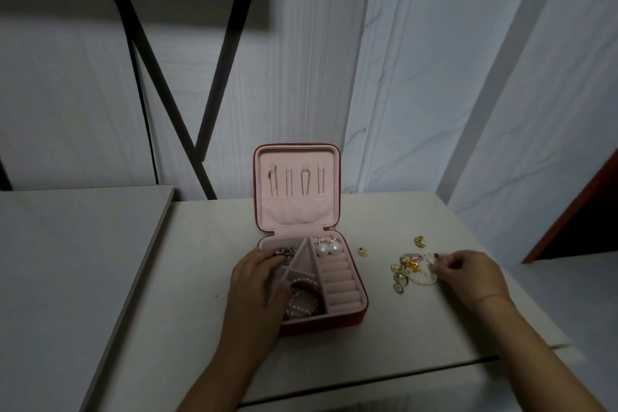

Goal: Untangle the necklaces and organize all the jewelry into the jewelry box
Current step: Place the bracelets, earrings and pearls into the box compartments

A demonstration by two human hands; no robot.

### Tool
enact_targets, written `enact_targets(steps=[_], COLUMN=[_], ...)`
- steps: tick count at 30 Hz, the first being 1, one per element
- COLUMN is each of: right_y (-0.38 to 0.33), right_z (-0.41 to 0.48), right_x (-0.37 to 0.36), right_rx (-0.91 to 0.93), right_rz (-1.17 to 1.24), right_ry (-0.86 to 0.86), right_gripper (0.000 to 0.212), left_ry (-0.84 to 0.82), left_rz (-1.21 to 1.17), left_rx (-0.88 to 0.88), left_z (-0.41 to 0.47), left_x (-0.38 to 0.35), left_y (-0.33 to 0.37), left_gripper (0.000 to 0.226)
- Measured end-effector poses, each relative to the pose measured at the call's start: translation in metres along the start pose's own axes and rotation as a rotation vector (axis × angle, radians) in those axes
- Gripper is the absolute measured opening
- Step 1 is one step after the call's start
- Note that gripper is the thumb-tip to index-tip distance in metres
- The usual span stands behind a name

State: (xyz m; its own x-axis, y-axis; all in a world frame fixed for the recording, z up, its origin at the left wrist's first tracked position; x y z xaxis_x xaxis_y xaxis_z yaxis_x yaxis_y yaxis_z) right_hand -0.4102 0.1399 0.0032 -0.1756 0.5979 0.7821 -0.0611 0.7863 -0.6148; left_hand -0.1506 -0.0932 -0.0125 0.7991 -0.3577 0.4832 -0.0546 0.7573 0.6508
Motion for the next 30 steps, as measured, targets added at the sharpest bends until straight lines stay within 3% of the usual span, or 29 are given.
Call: enact_targets(steps=[9, 13, 16, 19, 22, 27, 30], right_y=[-0.02, -0.027, -0.025, -0.015, -0.003, -0.009, -0.013], right_z=[0.008, 0.008, 0.008, 0.007, 0.007, 0.005, 0.003], right_x=[-0.001, -0.004, -0.003, 0.008, 0.009, 0.007, 0.009], right_rx=[-0.079, -0.044, 0.011, -0.002, -0.078, -0.078, -0.018], right_rz=[-0.344, -0.406, -0.293, -0.102, -0.136, -0.234, -0.076], right_ry=[-0.023, -0.056, -0.057, 0.048, 0.049, 0.01, 0.004], right_gripper=[0.03, 0.04, 0.037, 0.026, 0.022, 0.035, 0.04], left_ry=[-0.025, -0.02, -0.023, -0.022, -0.018, -0.031, -0.026], left_rz=[0.006, 0.01, 0.01, 0.004, -0.005, 0.013, -0.002], left_rx=[0.012, 0.028, 0.022, 0.027, 0.024, 0.035, 0.031], left_z=[0.0, 0.001, 0.0, 0.0, 0.001, 0.001, 0.001], left_x=[0.001, 0.001, 0.001, 0.002, 0.003, 0.002, 0.003], left_y=[0.001, 0.002, 0.004, 0.003, 0.004, 0.004, 0.006], left_gripper=[0.058, 0.047, 0.058, 0.056, 0.058, 0.047, 0.058])
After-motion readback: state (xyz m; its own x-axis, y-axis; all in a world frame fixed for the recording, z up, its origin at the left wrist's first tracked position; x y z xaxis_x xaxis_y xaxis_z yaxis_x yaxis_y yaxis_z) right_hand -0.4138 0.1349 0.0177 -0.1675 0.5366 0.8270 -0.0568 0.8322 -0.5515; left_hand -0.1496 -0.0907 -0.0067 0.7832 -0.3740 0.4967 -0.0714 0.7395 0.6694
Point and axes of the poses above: each hand's wrist, its own z-axis towards the middle knuckle, its own x-axis out of the back of the hand, y = z × x, the point moved 5 cm from there along z, towards the middle knuckle, and after that the axes turned 11 degrees about -x, right-handed, at the moved point
